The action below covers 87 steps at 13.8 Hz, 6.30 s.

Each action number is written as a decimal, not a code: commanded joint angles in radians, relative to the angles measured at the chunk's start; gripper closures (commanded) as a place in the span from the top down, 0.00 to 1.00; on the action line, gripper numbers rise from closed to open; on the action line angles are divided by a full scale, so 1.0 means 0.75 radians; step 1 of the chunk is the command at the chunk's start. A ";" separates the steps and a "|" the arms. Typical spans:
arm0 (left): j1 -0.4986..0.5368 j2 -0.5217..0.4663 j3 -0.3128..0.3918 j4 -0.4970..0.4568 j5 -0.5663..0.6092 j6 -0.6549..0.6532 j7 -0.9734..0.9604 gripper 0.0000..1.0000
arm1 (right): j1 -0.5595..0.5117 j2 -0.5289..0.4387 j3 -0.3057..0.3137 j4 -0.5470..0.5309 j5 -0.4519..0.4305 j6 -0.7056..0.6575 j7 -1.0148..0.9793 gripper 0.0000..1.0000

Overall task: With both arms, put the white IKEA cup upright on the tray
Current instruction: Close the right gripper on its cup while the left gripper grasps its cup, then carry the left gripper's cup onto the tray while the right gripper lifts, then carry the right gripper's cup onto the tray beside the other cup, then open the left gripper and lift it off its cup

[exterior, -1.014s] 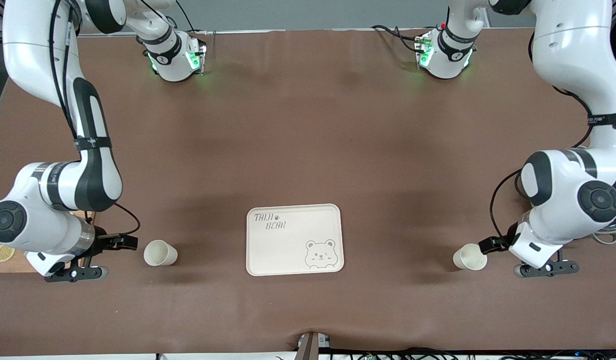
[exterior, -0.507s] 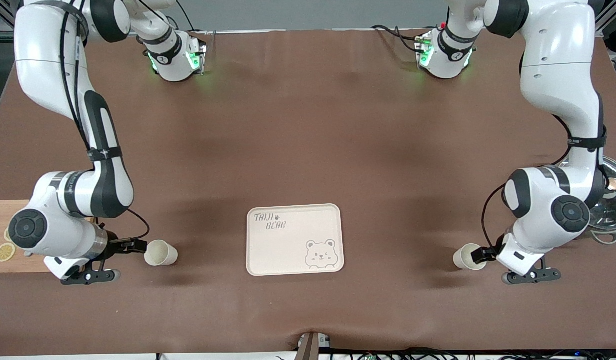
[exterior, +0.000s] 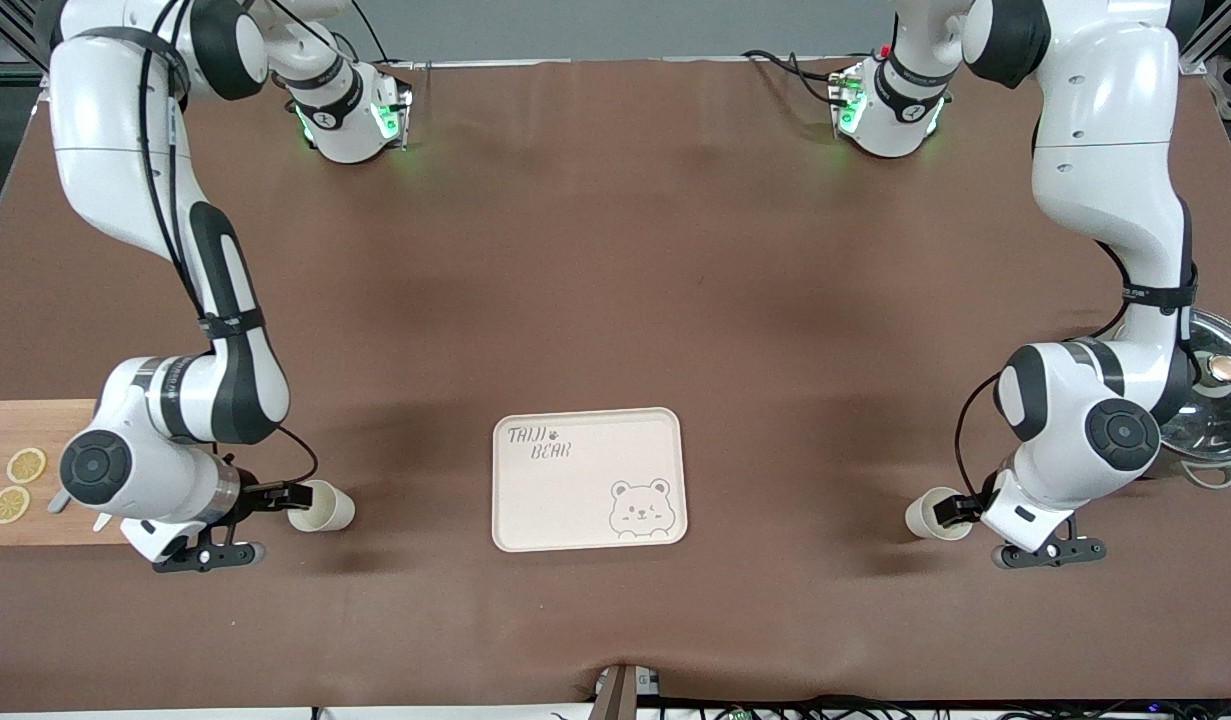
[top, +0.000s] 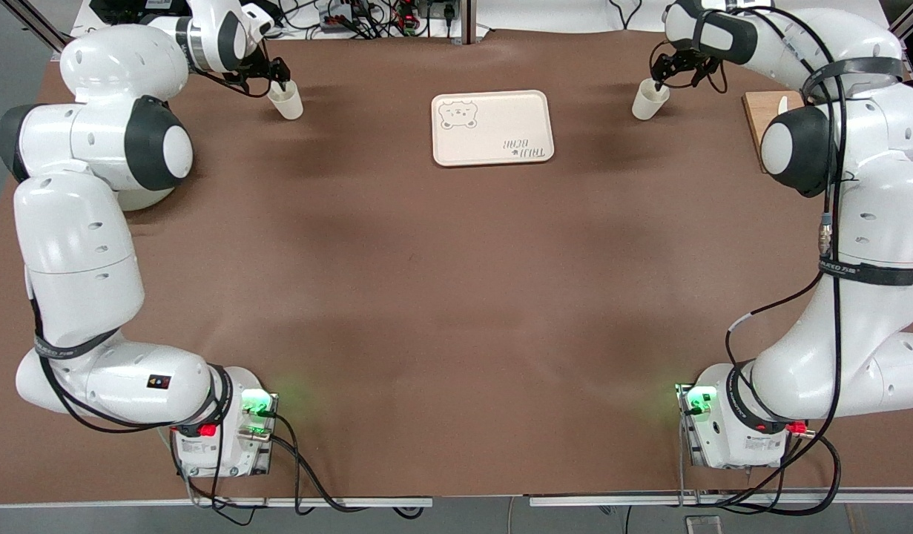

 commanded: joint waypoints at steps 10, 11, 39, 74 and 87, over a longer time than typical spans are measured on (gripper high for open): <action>0.001 0.001 -0.005 0.008 -0.093 0.012 0.000 0.00 | 0.006 0.086 0.022 0.008 0.027 0.110 0.005 1.00; -0.001 0.001 -0.005 0.008 -0.091 0.012 0.004 0.00 | 0.004 0.086 0.022 0.008 0.027 0.110 0.003 1.00; -0.592 -0.073 0.062 0.186 -0.073 -0.206 -0.999 0.00 | 0.024 0.056 0.081 0.086 0.057 -0.010 0.077 0.00; -0.901 0.150 0.168 0.288 -0.075 -0.104 -1.360 0.70 | 0.585 0.166 0.104 0.158 0.035 0.209 1.128 0.00; -0.675 -0.187 0.154 0.245 -0.089 -0.396 -1.058 1.00 | 0.583 0.172 0.102 0.143 0.031 0.245 1.120 1.00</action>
